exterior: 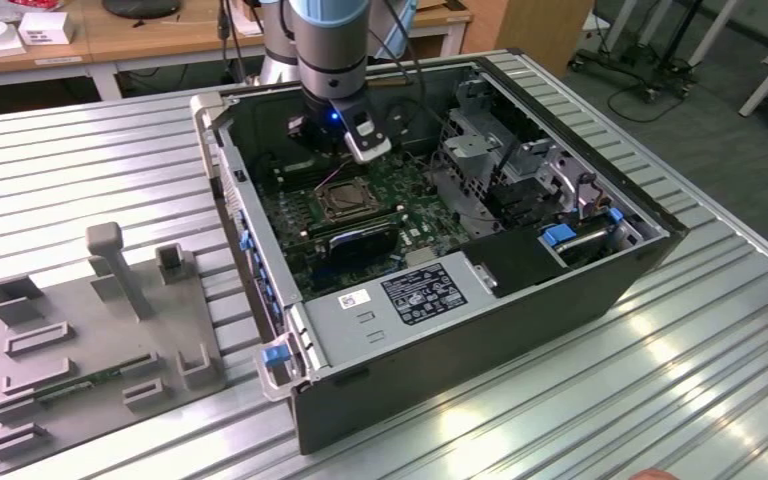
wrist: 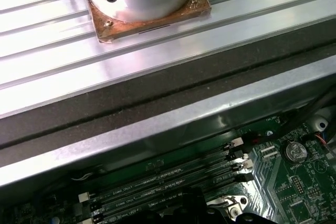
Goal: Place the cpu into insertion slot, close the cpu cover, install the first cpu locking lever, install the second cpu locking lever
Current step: 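Install the first cpu locking lever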
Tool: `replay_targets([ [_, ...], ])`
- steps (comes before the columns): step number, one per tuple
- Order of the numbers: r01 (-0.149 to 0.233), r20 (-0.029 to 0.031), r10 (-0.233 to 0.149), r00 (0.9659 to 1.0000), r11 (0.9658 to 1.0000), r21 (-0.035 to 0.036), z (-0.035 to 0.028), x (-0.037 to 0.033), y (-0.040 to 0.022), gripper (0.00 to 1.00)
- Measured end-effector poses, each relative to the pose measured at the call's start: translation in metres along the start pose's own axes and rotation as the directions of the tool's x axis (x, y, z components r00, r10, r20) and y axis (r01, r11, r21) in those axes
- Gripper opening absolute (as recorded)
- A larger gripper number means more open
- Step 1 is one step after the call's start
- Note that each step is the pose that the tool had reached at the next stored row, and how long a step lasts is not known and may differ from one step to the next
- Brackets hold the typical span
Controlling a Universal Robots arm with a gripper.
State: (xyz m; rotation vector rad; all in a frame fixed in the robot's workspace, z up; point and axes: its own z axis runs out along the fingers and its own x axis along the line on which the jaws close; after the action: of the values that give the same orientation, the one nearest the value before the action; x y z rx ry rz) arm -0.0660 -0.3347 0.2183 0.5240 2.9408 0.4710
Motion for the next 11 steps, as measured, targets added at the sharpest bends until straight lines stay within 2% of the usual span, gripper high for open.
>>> replay_targets([
  [11,0.000,0.0000,0.000,1.0000,1.0000,0.0003,0.0020,0.0005,-0.0014,0.11],
])
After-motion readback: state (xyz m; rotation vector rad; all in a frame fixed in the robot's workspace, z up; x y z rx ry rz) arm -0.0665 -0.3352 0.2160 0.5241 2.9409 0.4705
